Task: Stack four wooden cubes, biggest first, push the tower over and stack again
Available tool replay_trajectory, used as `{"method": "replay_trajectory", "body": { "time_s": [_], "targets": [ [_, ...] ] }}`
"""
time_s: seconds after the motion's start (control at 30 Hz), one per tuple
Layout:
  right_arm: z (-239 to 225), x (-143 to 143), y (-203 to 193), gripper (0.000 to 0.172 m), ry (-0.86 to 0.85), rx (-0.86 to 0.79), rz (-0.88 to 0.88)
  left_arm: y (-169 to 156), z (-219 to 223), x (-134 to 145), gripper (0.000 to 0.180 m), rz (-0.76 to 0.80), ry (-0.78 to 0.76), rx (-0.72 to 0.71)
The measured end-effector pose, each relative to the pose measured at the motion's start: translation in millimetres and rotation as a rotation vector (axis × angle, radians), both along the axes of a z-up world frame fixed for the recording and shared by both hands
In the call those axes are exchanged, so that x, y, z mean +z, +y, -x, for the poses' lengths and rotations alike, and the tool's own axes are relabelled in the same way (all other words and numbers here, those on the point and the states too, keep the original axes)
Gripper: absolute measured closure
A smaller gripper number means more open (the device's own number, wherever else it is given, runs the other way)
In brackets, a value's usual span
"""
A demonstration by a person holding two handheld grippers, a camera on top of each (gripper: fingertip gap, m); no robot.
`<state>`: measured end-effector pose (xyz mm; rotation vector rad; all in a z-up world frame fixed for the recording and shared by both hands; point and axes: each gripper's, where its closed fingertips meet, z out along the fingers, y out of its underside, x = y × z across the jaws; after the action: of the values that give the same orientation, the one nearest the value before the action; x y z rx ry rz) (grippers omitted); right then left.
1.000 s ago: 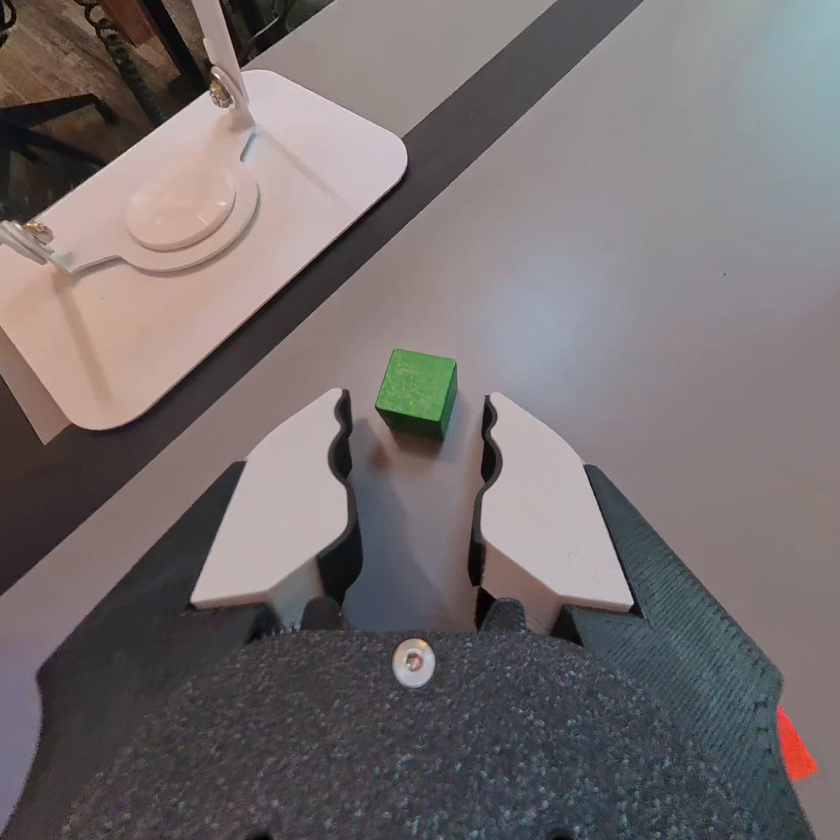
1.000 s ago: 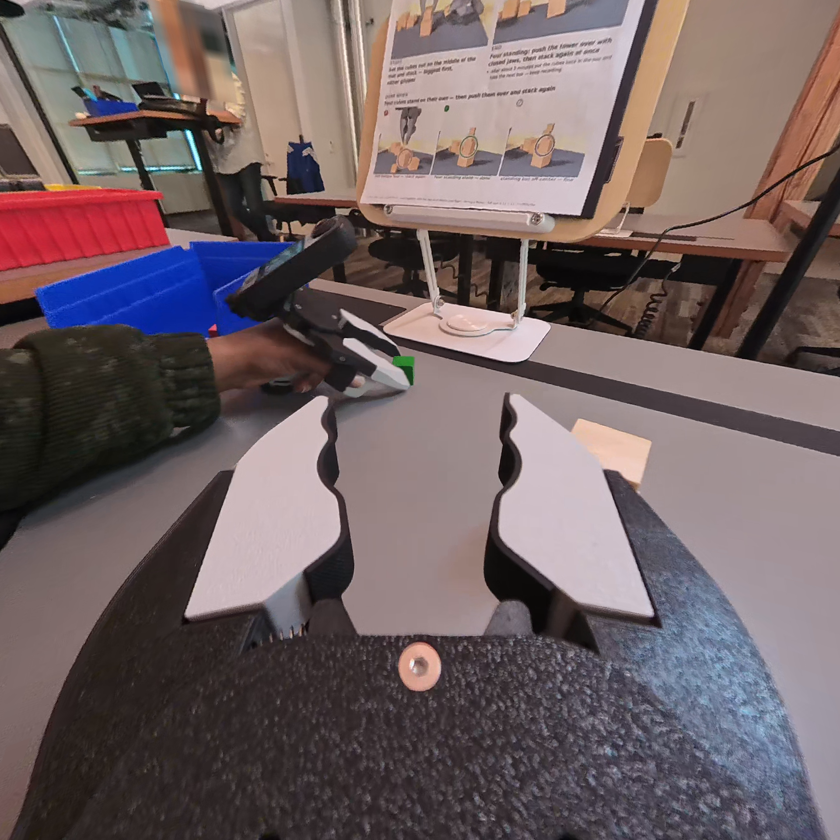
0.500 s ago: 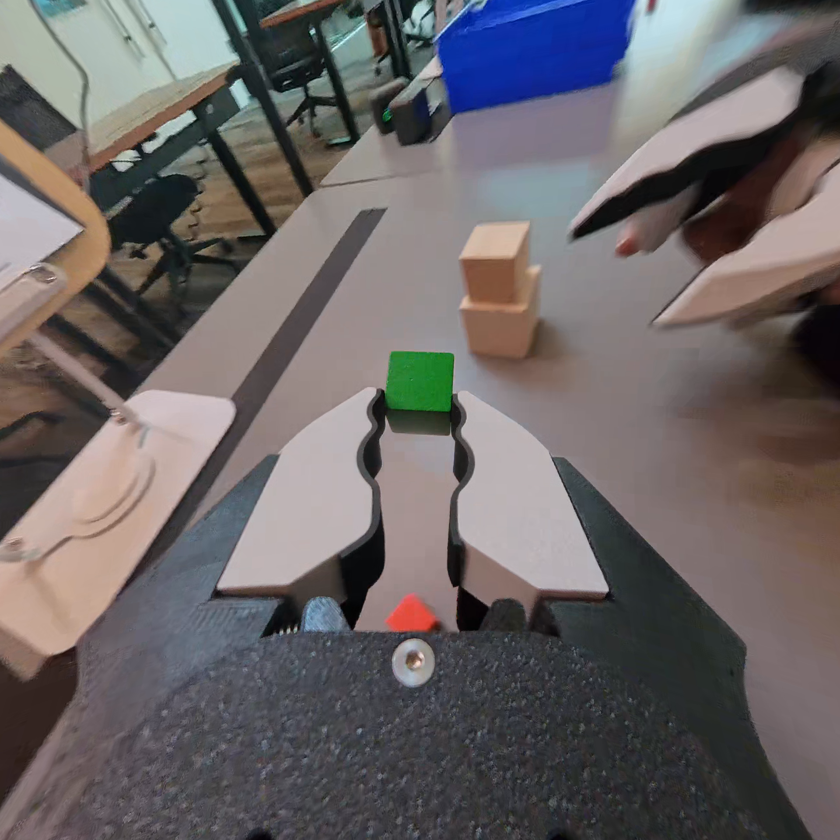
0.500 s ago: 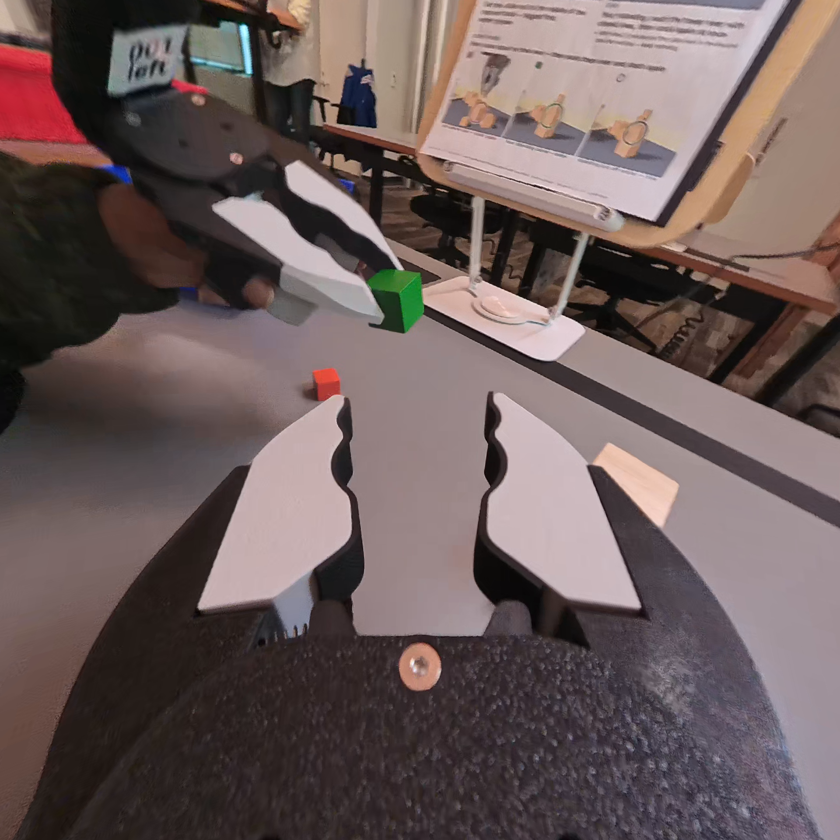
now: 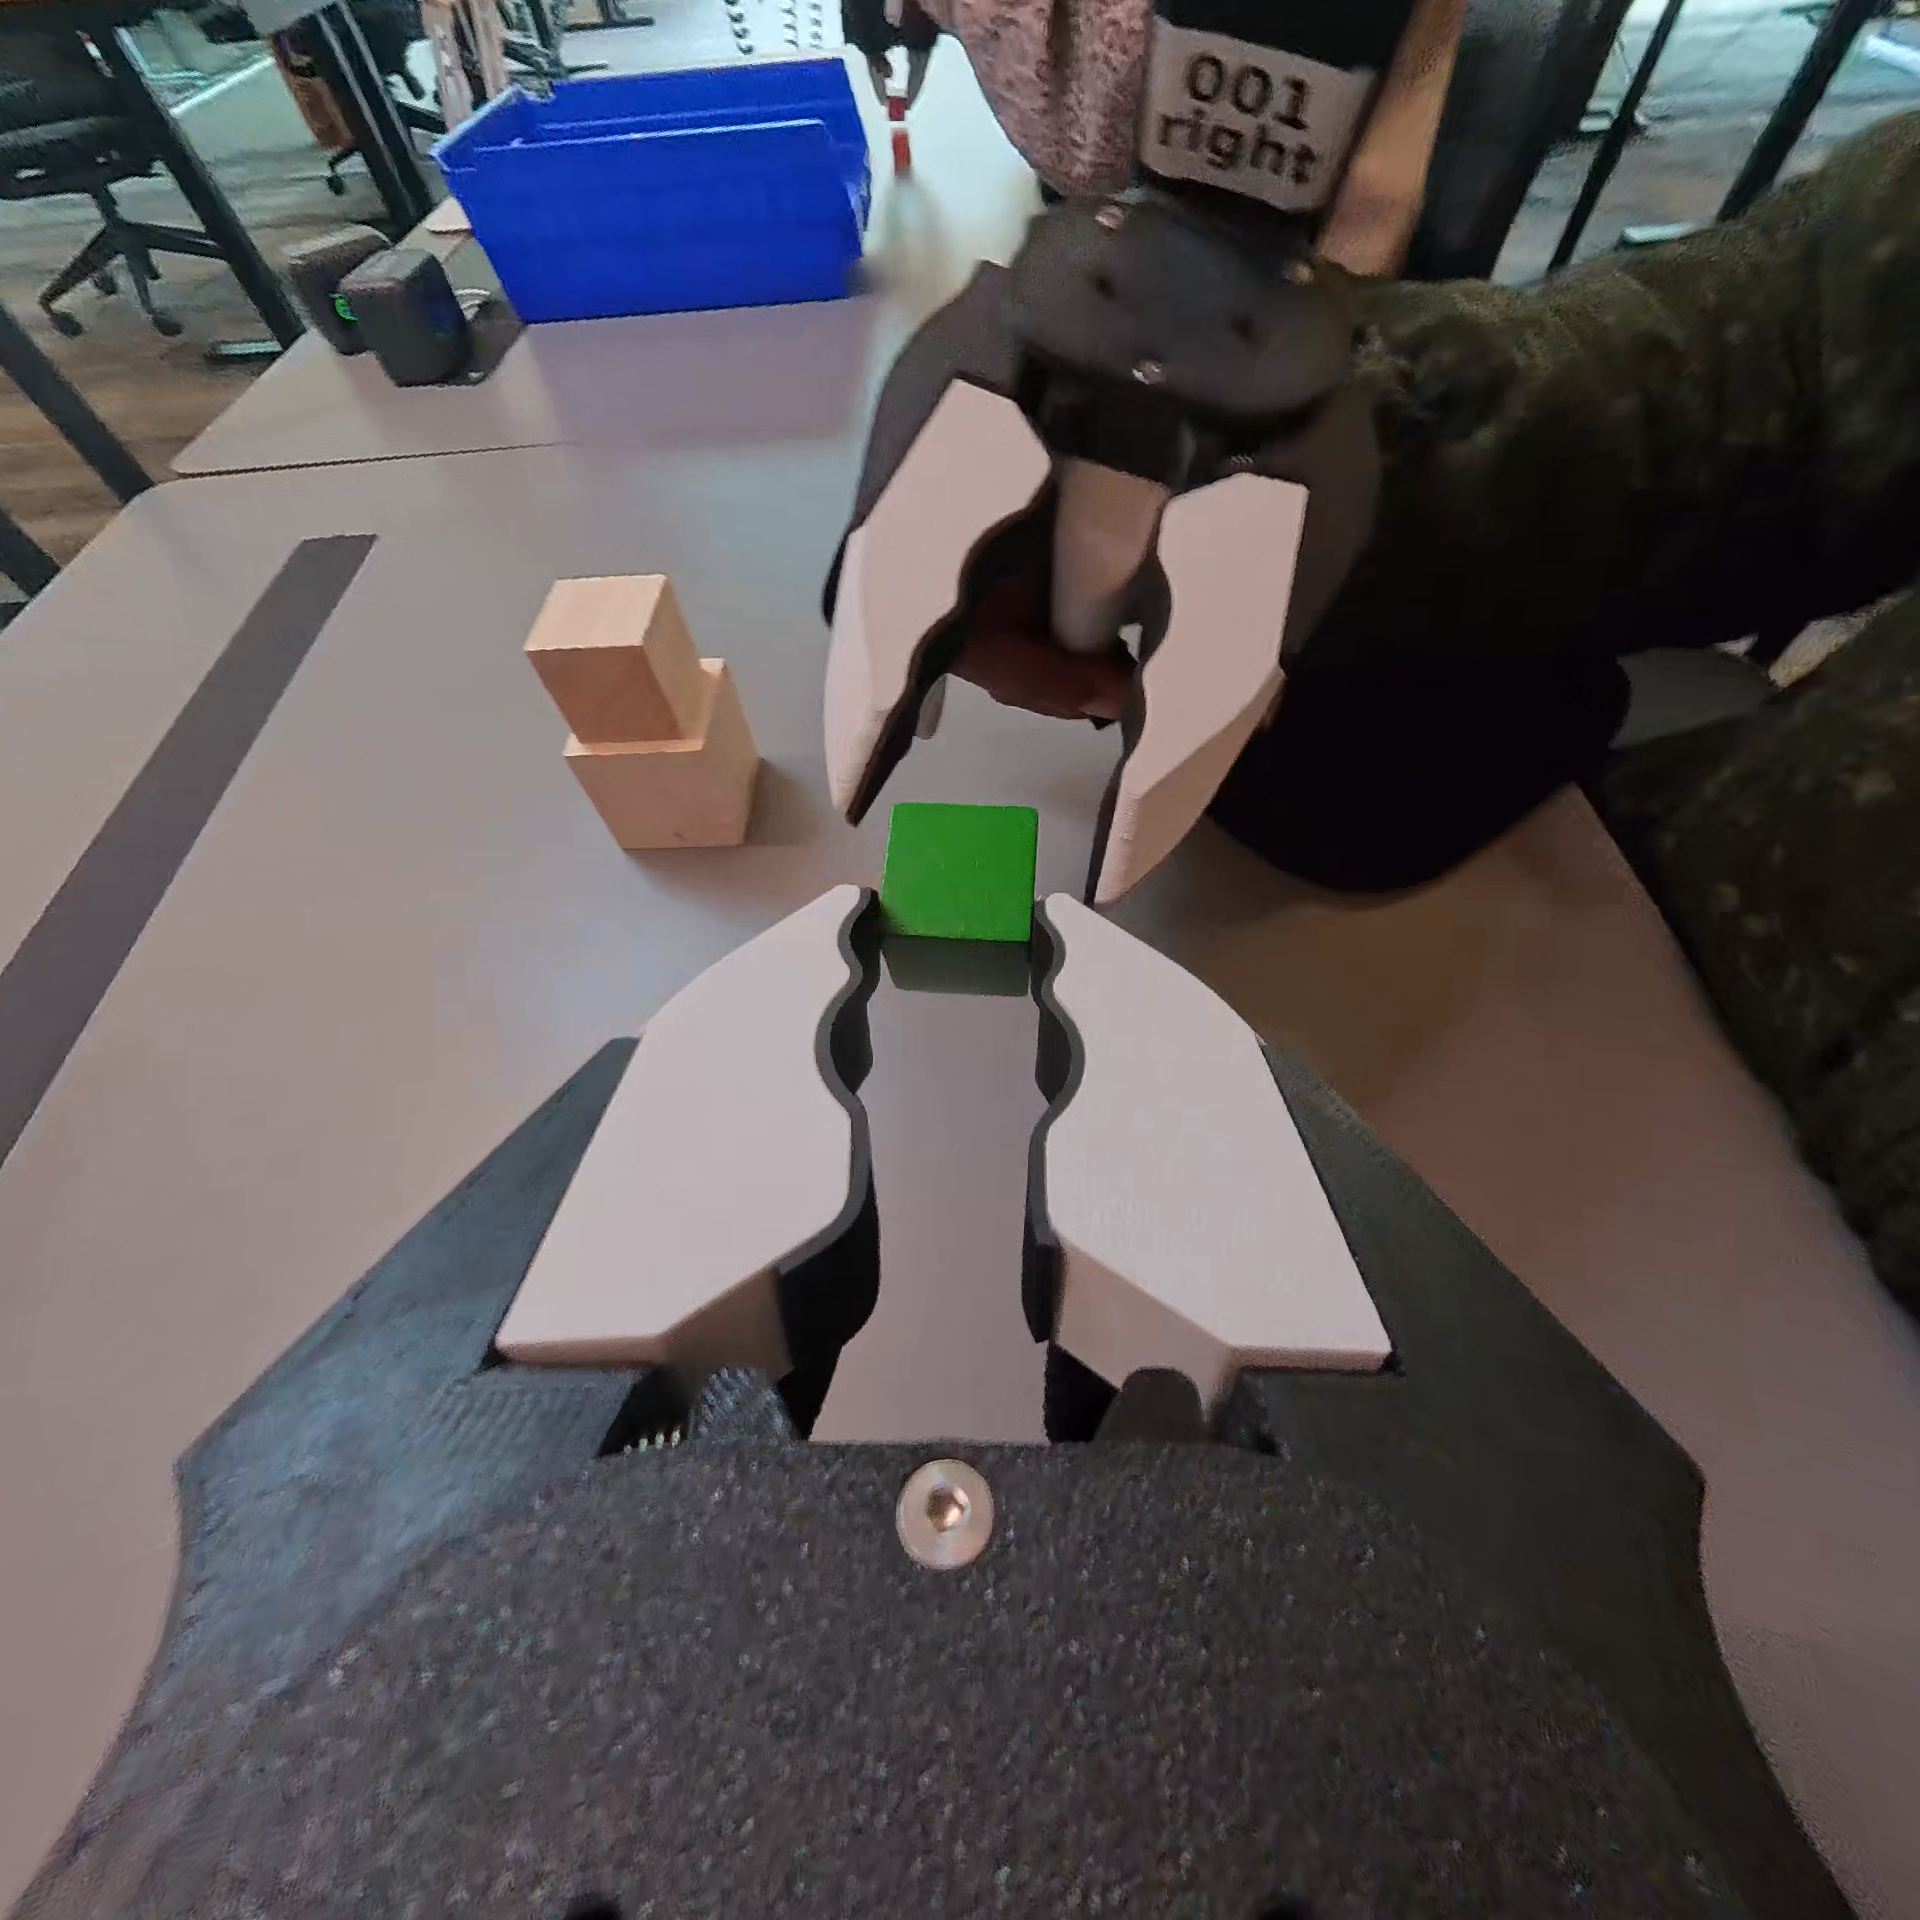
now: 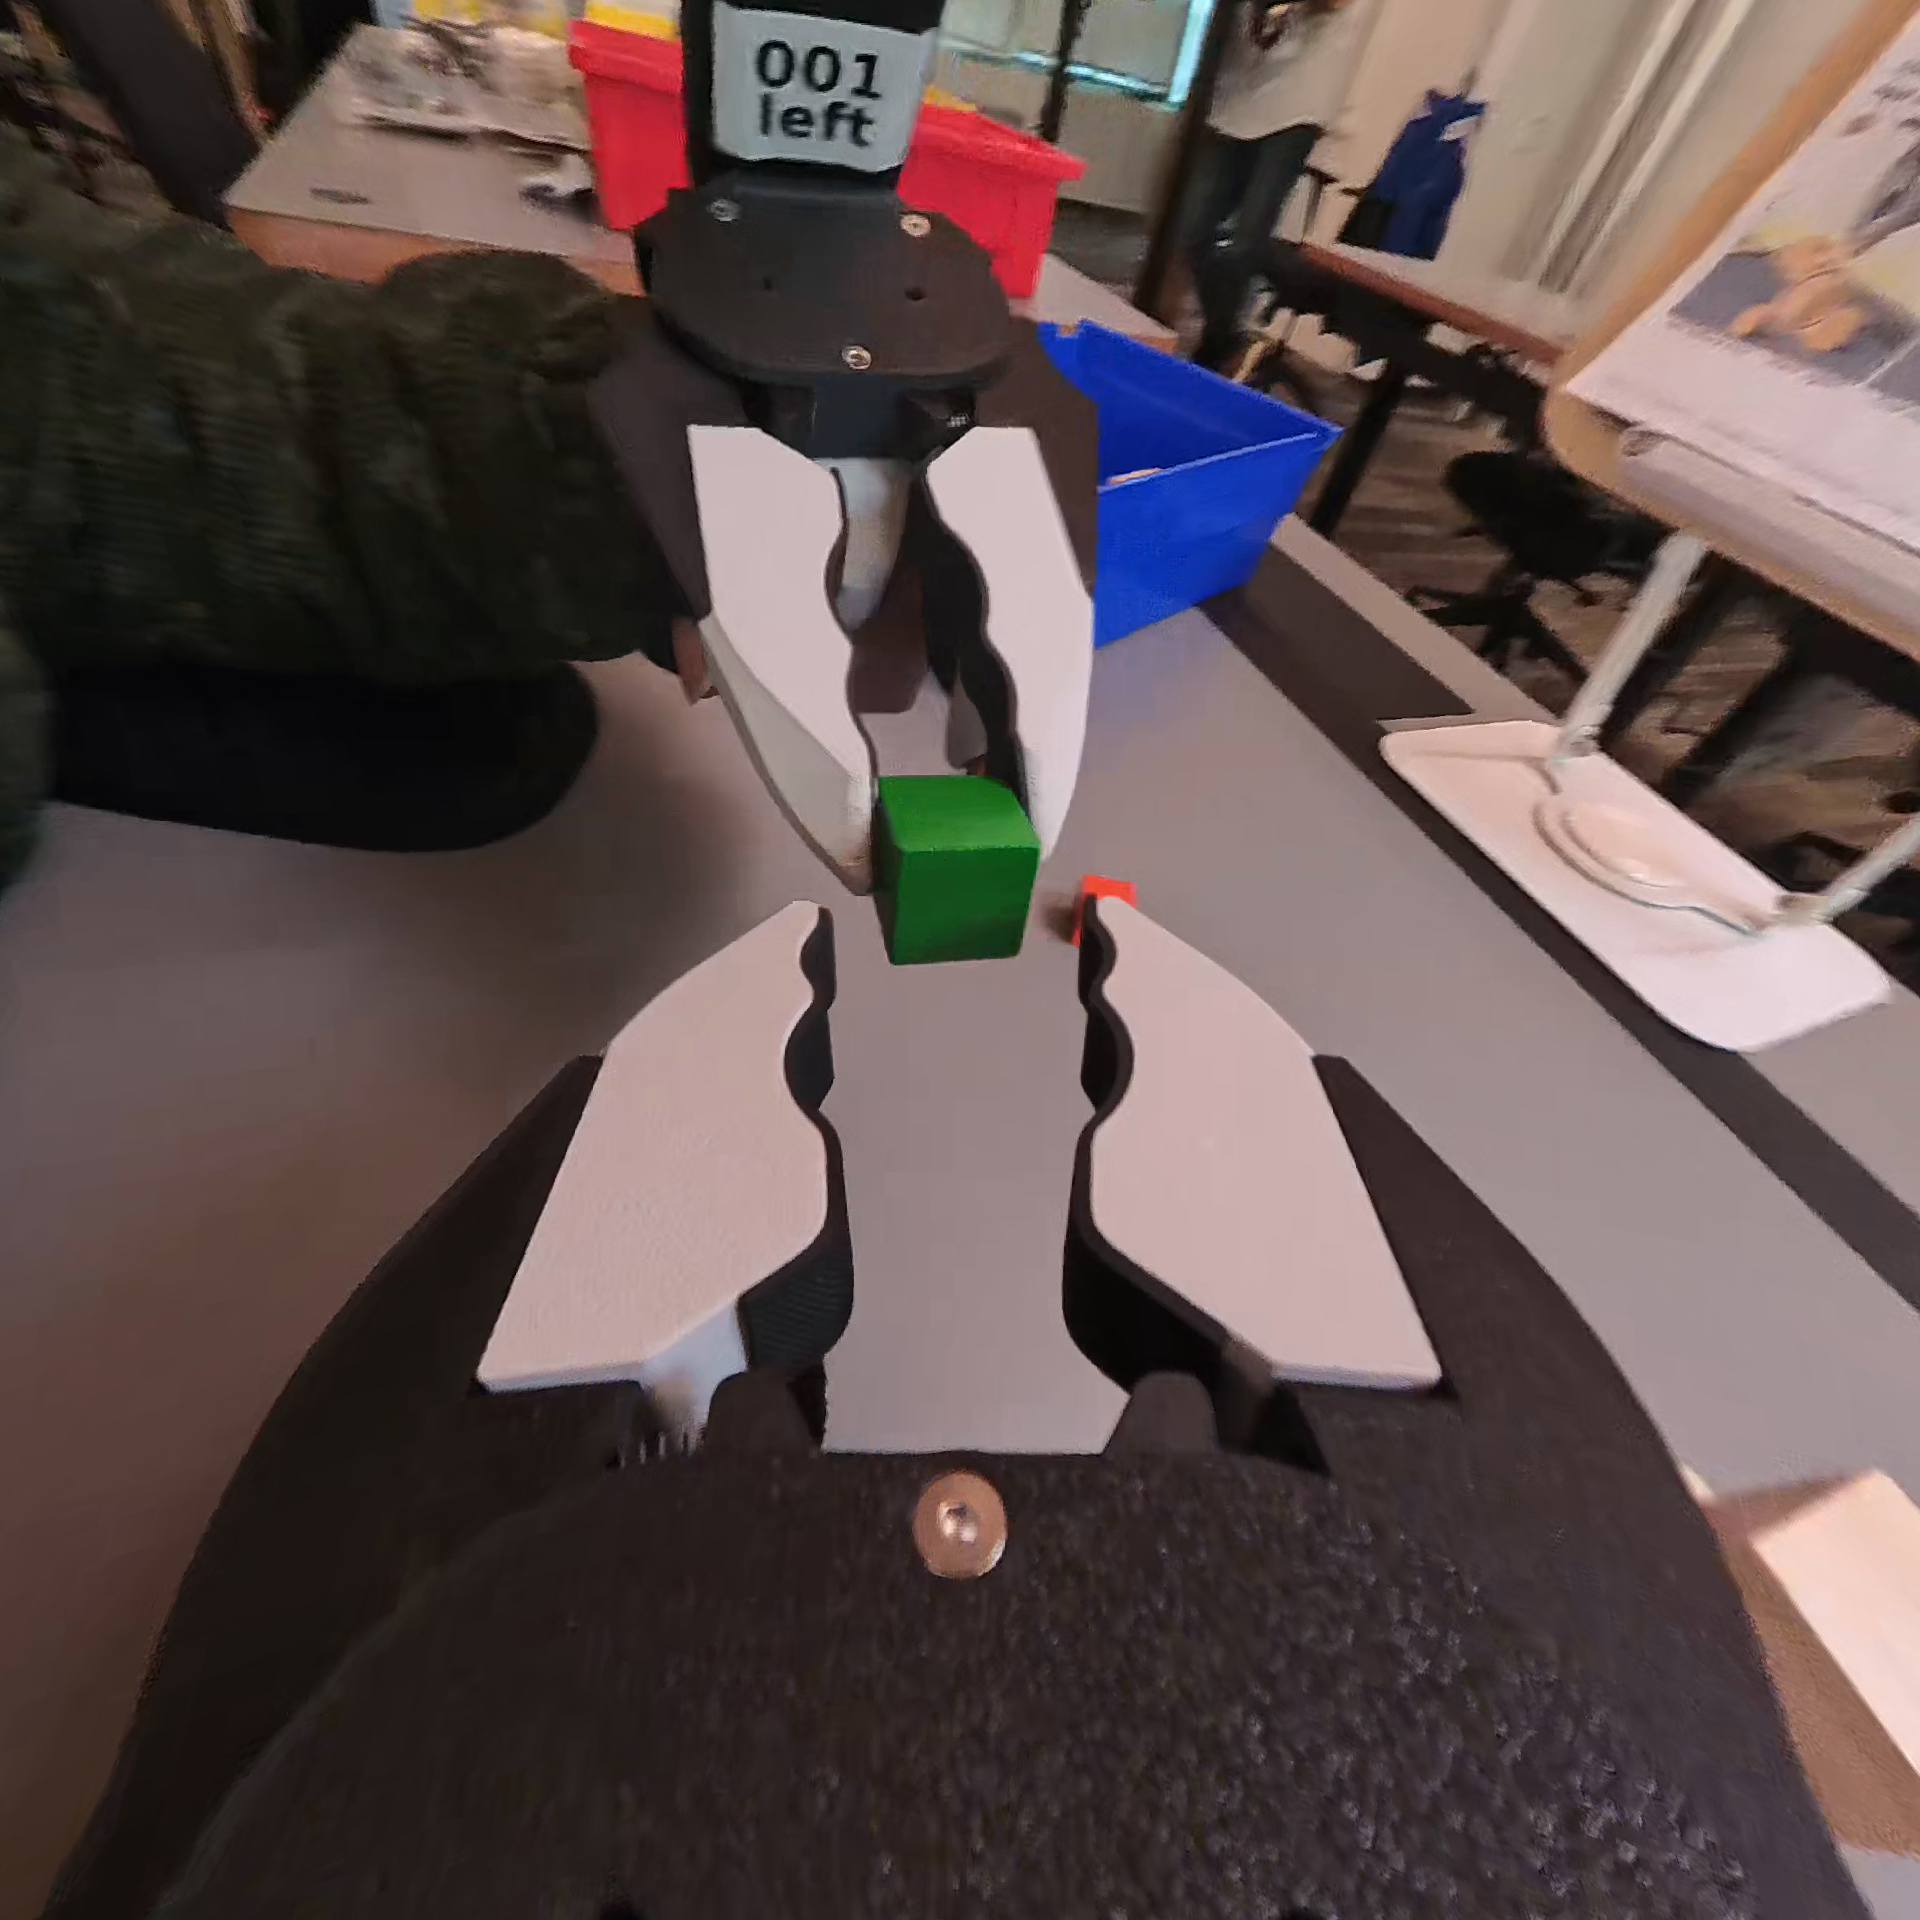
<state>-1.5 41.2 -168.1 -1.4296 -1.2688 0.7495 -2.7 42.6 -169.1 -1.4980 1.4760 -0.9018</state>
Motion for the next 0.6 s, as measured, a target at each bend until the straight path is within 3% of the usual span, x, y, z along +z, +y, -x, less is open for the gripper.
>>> {"method": "replay_trajectory", "body": {
  "time_s": [0.1, 0.3, 0.4, 0.6],
  "targets": [
    [8.4, -4.0, -8.1, 0.131, -0.004, 0.084, 0.042, -7.6, 0.4, -5.3, 0.153, -0.037, 0.037, -0.041],
    [8.2, -14.5, -10.2, 0.145, -0.032, 0.097, 0.023, -12.6, 3.4, -14.5, 0.153, -0.052, 0.089, -0.068],
    [3.3, -10.3, -8.2, 0.145, -0.010, 0.099, 0.034, -13.0, 3.5, -7.2, 0.149, -0.017, 0.033, -0.063],
    [-43.3, 22.2, 21.9, 0.145, 0.042, 0.048, 0.016, 10.8, 19.5, 15.7, 0.151, -0.019, -0.117, 0.131]
  ]
}}
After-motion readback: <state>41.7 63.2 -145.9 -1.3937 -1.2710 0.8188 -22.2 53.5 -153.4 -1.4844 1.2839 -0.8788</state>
